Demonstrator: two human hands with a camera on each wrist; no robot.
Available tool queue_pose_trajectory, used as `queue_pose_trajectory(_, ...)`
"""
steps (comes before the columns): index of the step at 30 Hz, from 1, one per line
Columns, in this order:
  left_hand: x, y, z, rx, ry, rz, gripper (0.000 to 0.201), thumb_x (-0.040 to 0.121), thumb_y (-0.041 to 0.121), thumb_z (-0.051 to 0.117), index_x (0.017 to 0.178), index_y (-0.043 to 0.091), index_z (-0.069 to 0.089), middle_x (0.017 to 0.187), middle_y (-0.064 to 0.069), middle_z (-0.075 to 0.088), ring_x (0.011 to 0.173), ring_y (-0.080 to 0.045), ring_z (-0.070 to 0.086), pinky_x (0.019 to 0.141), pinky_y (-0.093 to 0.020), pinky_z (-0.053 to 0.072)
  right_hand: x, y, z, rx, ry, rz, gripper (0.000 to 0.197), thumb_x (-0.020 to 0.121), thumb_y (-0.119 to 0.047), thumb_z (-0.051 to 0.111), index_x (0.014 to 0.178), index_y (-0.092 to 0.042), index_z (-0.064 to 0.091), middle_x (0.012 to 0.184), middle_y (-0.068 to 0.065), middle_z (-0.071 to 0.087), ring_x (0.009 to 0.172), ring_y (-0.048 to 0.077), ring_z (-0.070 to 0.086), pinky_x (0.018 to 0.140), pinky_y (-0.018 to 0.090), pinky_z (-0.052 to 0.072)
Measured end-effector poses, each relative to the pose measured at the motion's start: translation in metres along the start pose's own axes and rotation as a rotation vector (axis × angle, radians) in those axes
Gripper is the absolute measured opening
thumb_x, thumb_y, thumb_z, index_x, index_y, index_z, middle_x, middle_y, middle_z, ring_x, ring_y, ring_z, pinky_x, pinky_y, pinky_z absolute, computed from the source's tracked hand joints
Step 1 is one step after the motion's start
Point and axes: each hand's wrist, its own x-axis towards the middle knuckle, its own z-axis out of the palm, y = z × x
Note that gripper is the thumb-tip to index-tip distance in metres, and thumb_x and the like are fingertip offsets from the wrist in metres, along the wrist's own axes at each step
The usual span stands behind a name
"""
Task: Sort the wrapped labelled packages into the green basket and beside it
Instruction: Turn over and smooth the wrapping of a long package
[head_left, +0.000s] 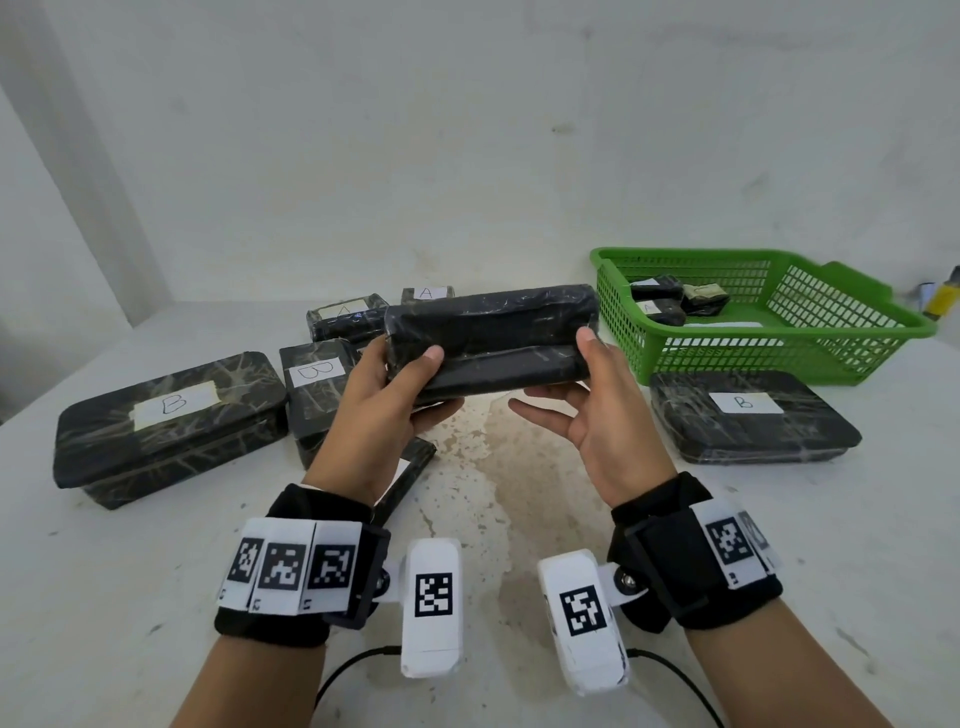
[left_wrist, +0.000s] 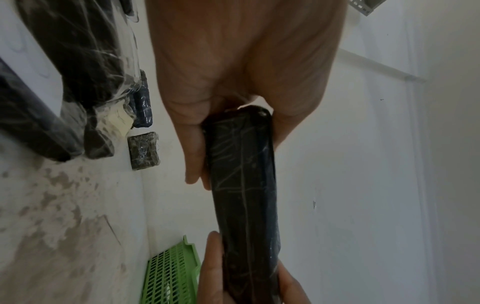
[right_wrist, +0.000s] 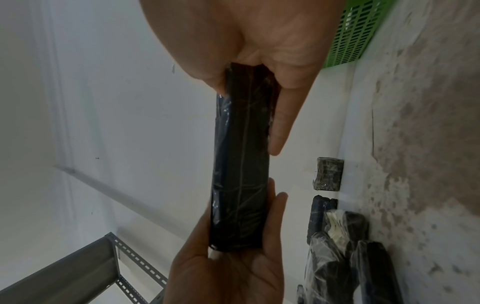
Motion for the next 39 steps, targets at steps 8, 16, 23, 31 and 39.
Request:
queue_pose_trajectory(8, -0.001, 0.002, -0.003, 0.035, 0.005, 0.043, 0.036, 0.087, 0.014, 0.066, 0.121, 0.011, 0.057, 0.115, -0.009, 0.069, 0.100, -0.021, 0.068, 0.098, -0.046, 0.049, 0.002, 0.003, -0.003, 0.089, -0.029, -0.006, 0.013, 0.104, -0.010, 0.043, 0.112, -0.010, 0.053, 0.105, 0.008, 0.066, 0.099, 0.024, 0.069, 0.078, 0.037, 0.061)
queue_pose_trajectory(16, -0.002, 0.008, -0.002, 0.033, -0.001, -0.057, 0.053, 0.093, 0.056, 0.050, 0.123, 0.014, 0.061, 0.122, -0.009, 0.068, 0.119, -0.029, 0.062, 0.097, -0.047, 0.050, 0.001, 0.001, -0.007, 0.018, -0.067, -0.099, 0.029, 0.101, -0.001, 0.046, 0.110, -0.025, 0.059, 0.105, 0.003, 0.066, 0.101, 0.019, 0.068, 0.075, 0.038, 0.060)
queue_pose_trajectory(23, 0.002, 0.002, -0.004, 0.011, 0.153, -0.010, 0.063, 0.096, 0.031, 0.060, 0.148, 0.008, 0.034, 0.137, -0.012, 0.058, 0.116, -0.028, 0.064, 0.096, -0.061, 0.050, 0.000, -0.008, -0.008, 0.072, -0.172, 0.031, 0.015, 0.081, -0.019, 0.051, 0.093, -0.013, 0.057, 0.103, 0.006, 0.059, 0.103, 0.021, 0.057, 0.076, 0.046, 0.060)
queue_pose_trajectory(31, -0.005, 0.007, 0.003, 0.008, 0.032, -0.005, 0.092, 0.077, 0.060, 0.071, 0.146, 0.008, 0.039, 0.138, -0.012, 0.058, 0.127, -0.030, 0.056, 0.102, -0.053, 0.045, 0.001, -0.001, -0.006, -0.078, -0.005, -0.120, 0.022, 0.100, -0.035, 0.050, 0.095, -0.019, 0.064, 0.098, 0.003, 0.068, 0.094, 0.013, 0.068, 0.067, 0.035, 0.061)
queue_pose_trajectory(39, -0.001, -0.002, 0.003, 0.098, 0.179, 0.052, 0.072, 0.088, 0.050, 0.066, 0.142, 0.008, 0.044, 0.136, -0.018, 0.056, 0.115, -0.031, 0.063, 0.094, -0.059, 0.052, -0.003, -0.001, -0.002, -0.129, -0.054, -0.053, 0.043, 0.093, -0.055, 0.047, 0.110, -0.021, 0.065, 0.108, -0.005, 0.070, 0.102, 0.011, 0.068, 0.069, 0.039, 0.062)
